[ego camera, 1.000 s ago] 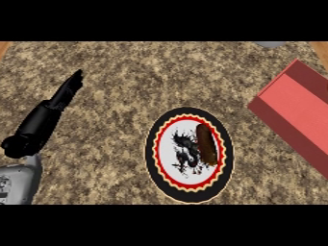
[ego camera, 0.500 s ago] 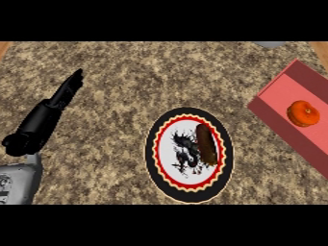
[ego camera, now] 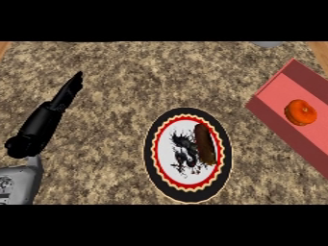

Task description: Pick the squash from the plate and place it in the cardboard box

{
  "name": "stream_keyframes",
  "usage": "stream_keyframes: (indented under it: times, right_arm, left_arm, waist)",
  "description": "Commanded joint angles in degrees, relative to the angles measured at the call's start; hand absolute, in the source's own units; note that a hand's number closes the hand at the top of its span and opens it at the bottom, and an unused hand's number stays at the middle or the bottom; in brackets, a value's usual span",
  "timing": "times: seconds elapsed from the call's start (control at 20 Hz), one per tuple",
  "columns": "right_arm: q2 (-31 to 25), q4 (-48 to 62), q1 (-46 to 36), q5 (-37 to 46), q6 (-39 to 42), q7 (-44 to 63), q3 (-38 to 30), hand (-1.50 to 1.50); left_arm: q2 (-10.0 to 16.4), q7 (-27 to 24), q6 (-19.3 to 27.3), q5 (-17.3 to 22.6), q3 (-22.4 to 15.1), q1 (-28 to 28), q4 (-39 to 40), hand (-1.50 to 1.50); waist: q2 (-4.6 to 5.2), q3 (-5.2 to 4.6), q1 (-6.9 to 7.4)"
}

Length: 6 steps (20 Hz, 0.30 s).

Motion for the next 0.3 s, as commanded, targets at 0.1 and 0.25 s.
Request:
stream_keyframes:
  times: [0.1,0.25]
  right_arm:
    - [-3.81,8.90,-2.66,-9.14,-1.89,5.09,-10.98,-1.50]
    - [-9.22,14.38,-1.89,-9.92,-4.13,1.21,-12.43,-1.50]
  left_arm:
    - [-0.37,-1.92,0.38,-0.99,-0.55,-0.33,1.37,0.00]
    - [-0.14,-0.13,-0.51,-0.13,-0.53,0.86,-1.69,0.00]
  waist:
    - [0.37,-0.04,0.37]
    - [0.45,0.01,1.13]
